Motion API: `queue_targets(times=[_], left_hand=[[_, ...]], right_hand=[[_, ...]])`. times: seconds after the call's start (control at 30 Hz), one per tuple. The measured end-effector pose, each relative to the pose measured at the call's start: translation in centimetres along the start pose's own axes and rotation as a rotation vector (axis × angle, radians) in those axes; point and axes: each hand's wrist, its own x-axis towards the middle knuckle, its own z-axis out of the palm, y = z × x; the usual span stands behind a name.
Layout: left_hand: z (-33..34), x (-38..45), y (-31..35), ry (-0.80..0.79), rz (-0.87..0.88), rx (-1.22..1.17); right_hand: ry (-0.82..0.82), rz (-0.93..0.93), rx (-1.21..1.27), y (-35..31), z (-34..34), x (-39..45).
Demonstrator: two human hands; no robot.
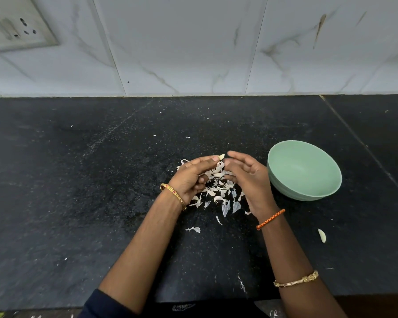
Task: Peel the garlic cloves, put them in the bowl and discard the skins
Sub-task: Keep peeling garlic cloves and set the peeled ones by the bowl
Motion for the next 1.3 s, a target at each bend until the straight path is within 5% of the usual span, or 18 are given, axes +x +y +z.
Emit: queue_targets(times=[0.2, 0.57, 0.73, 0.87, 1.1, 1.3], left_hand=[[0.0, -0.1, -0.2, -0.014, -0.082, -0.035], [-0.2, -1.4, -0.3, -0.044, -0.130, -0.060], [0.2, -1.7, -1.0, 0.070, -0.111, -0.065], [1.1, -2.2, -2.3, 0.151, 0.019, 0.134], [4.7, -3.7, -5.7, 0.043, 0.208, 0.199], [11.1, -4.1, -9.6, -0.063, 0.171, 0.382]], right_hand=[[-0.053, -0.062, 0.050, -0.5, 0.8, -0.1], [-0.114, 0.239, 0.430, -0.5, 0.3, -1.0], [-0.074, 0.336, 0.587, -0.5, 0.0, -1.9], [-0.025, 0.287, 0.466, 0.1, -0.5, -2.9], [0.084, 0.185, 0.062, 0.1, -4.7, -6.4], [0.496, 0.082, -0.354, 0.3, -13.1, -9.8]])
